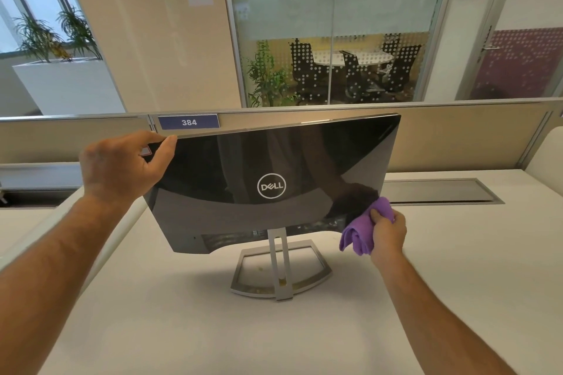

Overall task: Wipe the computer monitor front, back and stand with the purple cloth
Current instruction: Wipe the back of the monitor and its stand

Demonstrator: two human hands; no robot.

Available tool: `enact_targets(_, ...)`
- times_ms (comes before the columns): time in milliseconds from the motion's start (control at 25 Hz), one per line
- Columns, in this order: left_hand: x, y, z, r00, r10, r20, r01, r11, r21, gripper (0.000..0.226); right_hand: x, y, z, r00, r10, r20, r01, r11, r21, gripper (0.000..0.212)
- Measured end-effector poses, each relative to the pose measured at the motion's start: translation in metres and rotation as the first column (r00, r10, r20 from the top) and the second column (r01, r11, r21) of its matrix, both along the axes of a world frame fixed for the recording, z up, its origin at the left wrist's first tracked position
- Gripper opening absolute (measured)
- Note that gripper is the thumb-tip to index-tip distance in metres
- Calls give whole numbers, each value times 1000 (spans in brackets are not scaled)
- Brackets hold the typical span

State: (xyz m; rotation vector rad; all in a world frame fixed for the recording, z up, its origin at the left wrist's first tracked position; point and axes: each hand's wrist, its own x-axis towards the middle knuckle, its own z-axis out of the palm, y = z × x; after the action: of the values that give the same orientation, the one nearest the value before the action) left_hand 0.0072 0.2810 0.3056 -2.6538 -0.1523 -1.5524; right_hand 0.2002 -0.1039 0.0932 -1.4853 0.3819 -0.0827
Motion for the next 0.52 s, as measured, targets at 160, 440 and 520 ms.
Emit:
enact_targets(160,2,-2,1,1000,9,6,-9,1000,-6,55,4,-8,6,995,90,32,-85,986,-145,26)
enact_targets(440,2,0,0,1000,4,11,-3,1000,-15,57,-21,-25,-18,958,191,-213,-229,958,-171,32)
enact_targets(520,2,1,0,1000,7,16,-6,1000,-19,56,-48,-8,-23,971,224,-79,-237,889,-391,30)
